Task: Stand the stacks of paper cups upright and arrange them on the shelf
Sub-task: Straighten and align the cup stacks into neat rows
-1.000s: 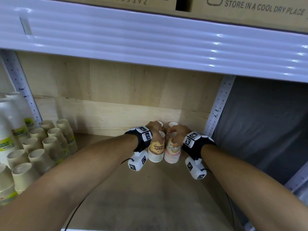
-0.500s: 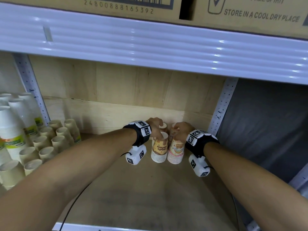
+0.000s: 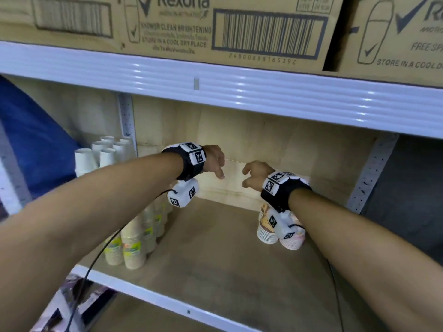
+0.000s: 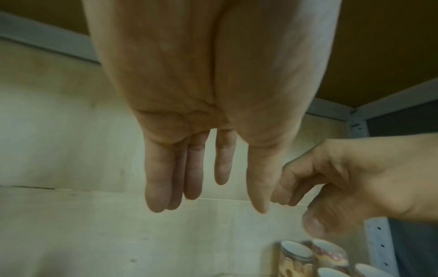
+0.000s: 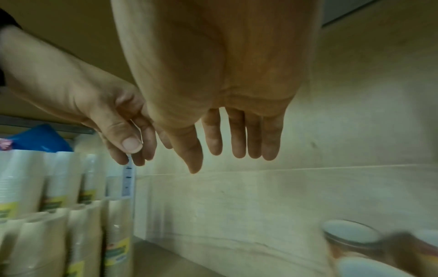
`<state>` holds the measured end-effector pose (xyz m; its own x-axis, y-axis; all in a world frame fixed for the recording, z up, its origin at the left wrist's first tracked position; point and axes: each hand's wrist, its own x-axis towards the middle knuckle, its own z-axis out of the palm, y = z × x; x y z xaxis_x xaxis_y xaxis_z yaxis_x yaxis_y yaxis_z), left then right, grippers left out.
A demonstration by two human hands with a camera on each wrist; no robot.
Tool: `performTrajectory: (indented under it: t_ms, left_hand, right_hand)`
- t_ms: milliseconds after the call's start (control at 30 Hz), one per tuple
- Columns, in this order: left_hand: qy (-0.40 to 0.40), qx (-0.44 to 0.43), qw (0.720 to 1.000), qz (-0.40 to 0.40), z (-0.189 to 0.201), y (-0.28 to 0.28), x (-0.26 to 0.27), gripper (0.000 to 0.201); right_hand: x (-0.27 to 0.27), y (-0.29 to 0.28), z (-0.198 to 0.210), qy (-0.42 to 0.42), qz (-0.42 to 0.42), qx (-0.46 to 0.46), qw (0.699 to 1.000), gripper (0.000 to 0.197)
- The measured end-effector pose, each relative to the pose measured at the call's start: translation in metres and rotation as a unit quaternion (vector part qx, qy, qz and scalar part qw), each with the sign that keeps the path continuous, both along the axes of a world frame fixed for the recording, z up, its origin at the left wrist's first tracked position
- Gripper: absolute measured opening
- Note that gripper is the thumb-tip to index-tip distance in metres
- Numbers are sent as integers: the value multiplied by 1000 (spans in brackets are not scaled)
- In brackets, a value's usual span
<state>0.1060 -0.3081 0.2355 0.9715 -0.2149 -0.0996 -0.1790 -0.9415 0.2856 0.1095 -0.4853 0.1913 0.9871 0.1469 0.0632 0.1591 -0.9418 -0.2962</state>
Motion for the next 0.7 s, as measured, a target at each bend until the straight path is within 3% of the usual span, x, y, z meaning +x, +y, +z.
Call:
performTrajectory:
  t_ms: [300,567,700]
  left_hand:
    - [36,18,996,82,12,108,-39,45]
    - [79,28,988,129,-8,167,-78,36]
    - [75,12,985,154,-24,189,-88,39]
  right_hand:
    - [-18,115,14,3,107,22,994,44]
    - [-53,190,10,13,203,27,979,29]
    - [-67,216,4,33,241,16,970,31]
